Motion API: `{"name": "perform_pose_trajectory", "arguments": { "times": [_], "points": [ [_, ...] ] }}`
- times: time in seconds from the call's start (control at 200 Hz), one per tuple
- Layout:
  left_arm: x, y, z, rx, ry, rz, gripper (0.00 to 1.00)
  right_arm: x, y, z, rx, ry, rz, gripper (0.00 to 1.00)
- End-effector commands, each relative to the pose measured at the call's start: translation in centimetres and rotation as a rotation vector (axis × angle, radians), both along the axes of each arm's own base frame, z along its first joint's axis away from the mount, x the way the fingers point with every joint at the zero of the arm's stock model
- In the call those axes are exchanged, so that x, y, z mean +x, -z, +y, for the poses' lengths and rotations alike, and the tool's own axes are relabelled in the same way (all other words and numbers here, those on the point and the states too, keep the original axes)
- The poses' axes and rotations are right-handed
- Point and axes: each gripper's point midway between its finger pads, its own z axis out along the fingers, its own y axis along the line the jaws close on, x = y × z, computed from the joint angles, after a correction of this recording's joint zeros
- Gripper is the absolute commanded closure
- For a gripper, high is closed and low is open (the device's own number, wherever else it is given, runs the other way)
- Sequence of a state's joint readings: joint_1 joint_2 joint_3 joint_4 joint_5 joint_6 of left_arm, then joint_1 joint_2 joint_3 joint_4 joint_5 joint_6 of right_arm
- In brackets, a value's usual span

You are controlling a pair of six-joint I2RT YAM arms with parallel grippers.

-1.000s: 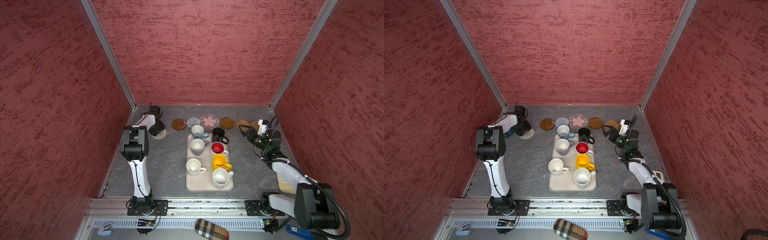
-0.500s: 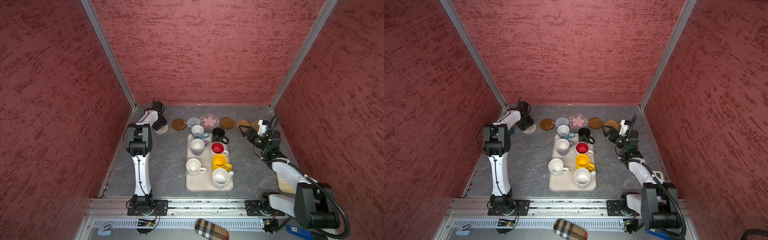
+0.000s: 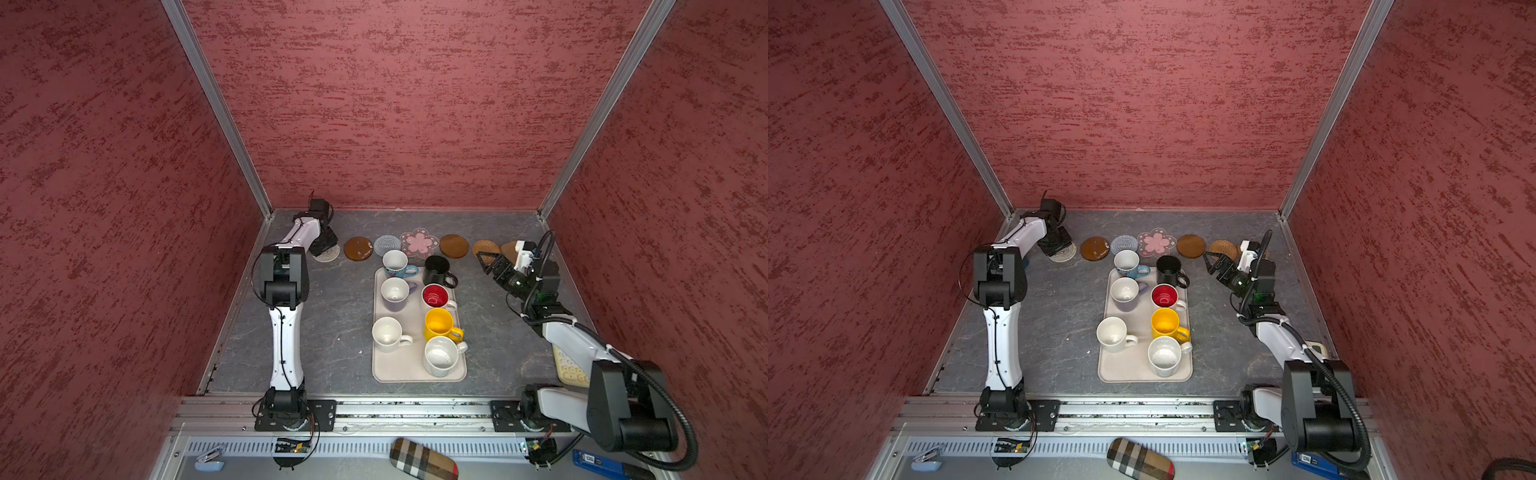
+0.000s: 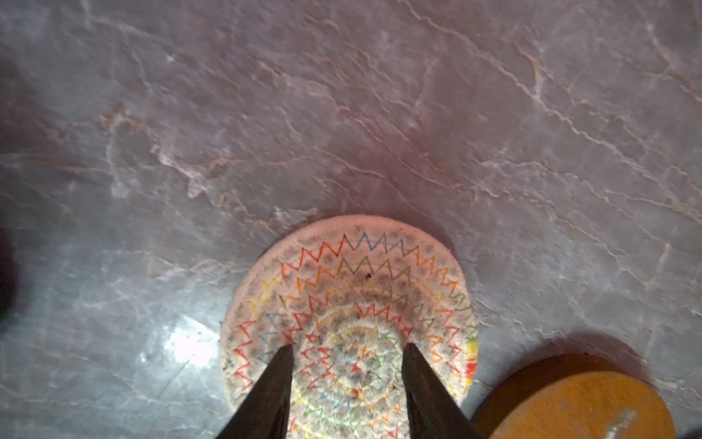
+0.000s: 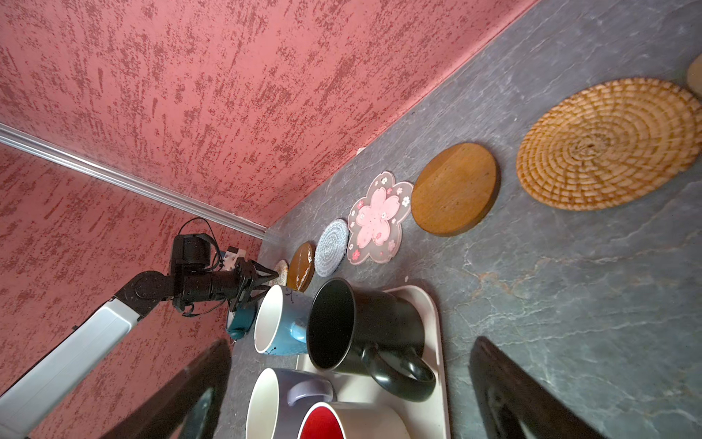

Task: Place cups on coasters
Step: Move the coaster to the top-left of the table.

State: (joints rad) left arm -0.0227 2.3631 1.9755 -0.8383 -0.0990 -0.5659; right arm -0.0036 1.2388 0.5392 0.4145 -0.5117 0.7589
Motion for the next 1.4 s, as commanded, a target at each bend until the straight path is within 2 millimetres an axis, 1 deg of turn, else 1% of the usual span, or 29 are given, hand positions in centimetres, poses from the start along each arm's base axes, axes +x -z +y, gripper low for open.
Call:
{"name": "perform_pose_trajectory", "arguments": {
  "times": [0.0,0.24,0.416,0.511,0.586,0.651,0.726,0.822,0.917,1.022,1.102,1.222,1.237,1.298,1.393],
  "points": [
    [-1.0,3.4,-1.7,-0.028,0.044,0.083,0.52,0.6,-1.0,-0.1,0.000,0.009,-0.030,0.01],
    [-1.0,3.5,-1.8,-0.031,0.045,0.087,0.51,0.6,-0.8,-0.1,0.002,0.009,-0.026,0.01],
    [-0.9,3.1,-1.4,-0.019,0.043,0.084,0.39,0.7,-0.7,0.0,0.001,0.008,-0.020,0.01],
    [-0.6,2.6,-1.6,-0.023,0.054,0.072,0.31,0.8,-0.7,0.0,-0.002,0.007,-0.019,0.01],
    [-0.4,2.2,-1.6,-0.016,0.061,0.063,0.27,0.8,-0.8,-0.1,-0.005,0.009,-0.021,0.01],
    [-0.2,1.6,-1.7,-0.016,0.061,0.050,0.25,0.8,-0.8,-0.1,-0.008,0.008,-0.021,0.01],
    [0.2,0.3,-1.7,-0.016,0.066,0.027,0.23,0.7,-1.0,-0.1,-0.010,0.007,-0.022,0.02],
    [0.6,-2.1,-1.7,-0.006,0.074,-0.010,0.20,0.8,-1.2,0.0,-0.011,0.002,-0.020,0.02],
    [0.6,-5.1,-1.4,-0.007,0.063,-0.061,0.16,1.0,-1.4,0.2,-0.019,-0.016,-0.009,0.01],
    [0.5,-9.3,-1.6,-0.015,0.089,-0.137,0.09,1.3,-1.7,0.1,-0.035,-0.013,0.007,0.01],
    [0.0,-12.7,-2.3,-0.002,0.146,-0.183,0.00,1.4,-2.2,0.0,-0.049,-0.009,0.018,0.01],
    [-1.7,-17.5,-3.6,0.038,0.222,-0.238,0.01,1.1,-2.9,0.5,-0.086,-0.040,0.037,0.01],
    [-2.0,-17.8,-3.8,0.043,0.231,-0.241,0.01,1.0,-3.0,0.5,-0.093,-0.042,0.043,0.01],
    [-3.3,-20.2,-4.4,0.051,0.258,-0.275,0.01,0.6,-3.5,0.5,-0.129,-0.043,0.053,0.01],
    [-5.8,-23.0,-5.7,0.042,0.302,-0.310,0.00,-0.3,-4.8,0.5,-0.194,-0.043,0.047,0.01]
  ]
}}
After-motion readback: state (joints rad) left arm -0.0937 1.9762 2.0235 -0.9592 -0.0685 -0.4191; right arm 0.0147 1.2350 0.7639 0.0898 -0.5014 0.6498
